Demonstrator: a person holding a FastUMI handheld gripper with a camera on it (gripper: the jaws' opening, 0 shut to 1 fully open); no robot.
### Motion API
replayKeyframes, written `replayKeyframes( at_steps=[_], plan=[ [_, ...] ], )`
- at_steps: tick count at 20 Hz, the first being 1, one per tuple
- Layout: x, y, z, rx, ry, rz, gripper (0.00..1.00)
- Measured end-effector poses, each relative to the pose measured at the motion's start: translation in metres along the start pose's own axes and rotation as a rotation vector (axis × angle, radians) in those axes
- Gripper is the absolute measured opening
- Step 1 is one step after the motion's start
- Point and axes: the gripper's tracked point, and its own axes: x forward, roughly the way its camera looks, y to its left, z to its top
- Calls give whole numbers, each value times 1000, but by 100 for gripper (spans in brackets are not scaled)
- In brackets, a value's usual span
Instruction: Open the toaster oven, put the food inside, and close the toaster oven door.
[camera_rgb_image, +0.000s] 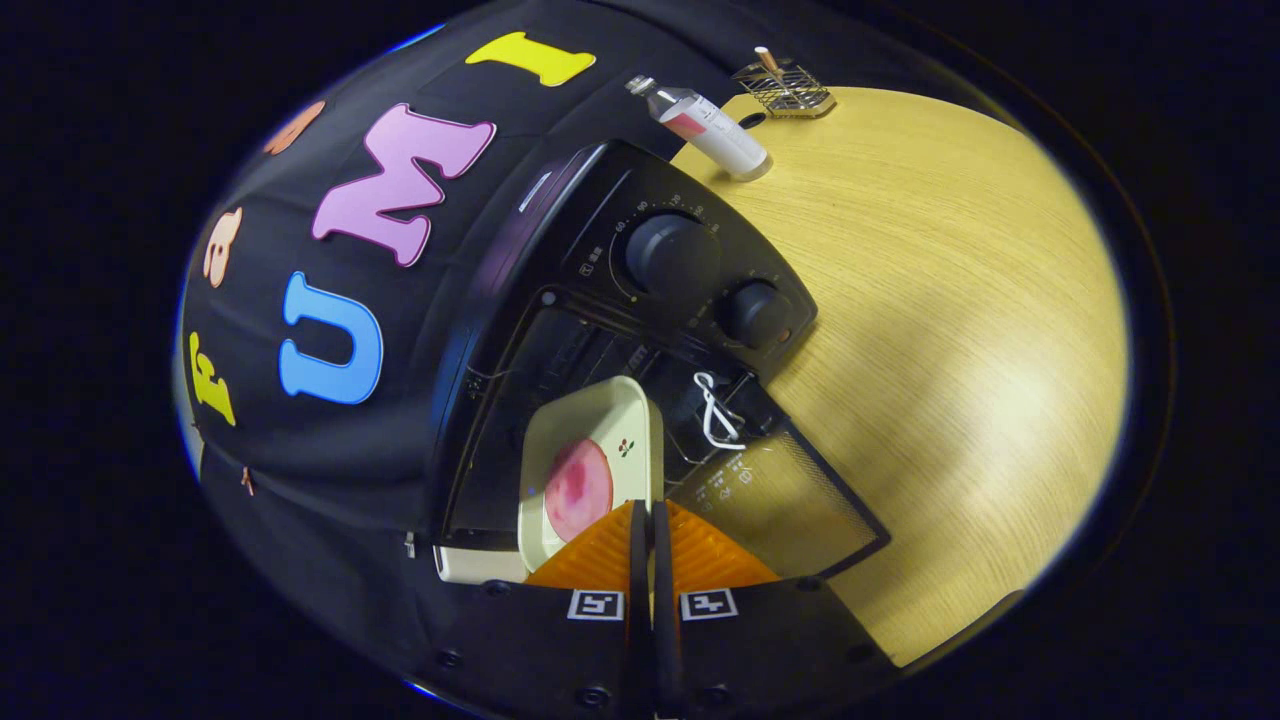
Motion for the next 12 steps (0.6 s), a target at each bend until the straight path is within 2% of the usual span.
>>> replayKeyframes(
  at_steps=[8, 12],
  plan=[
    [39, 13, 7, 67, -71, -4, 6],
    [50, 10, 18, 97, -125, -45, 7]
  ],
)
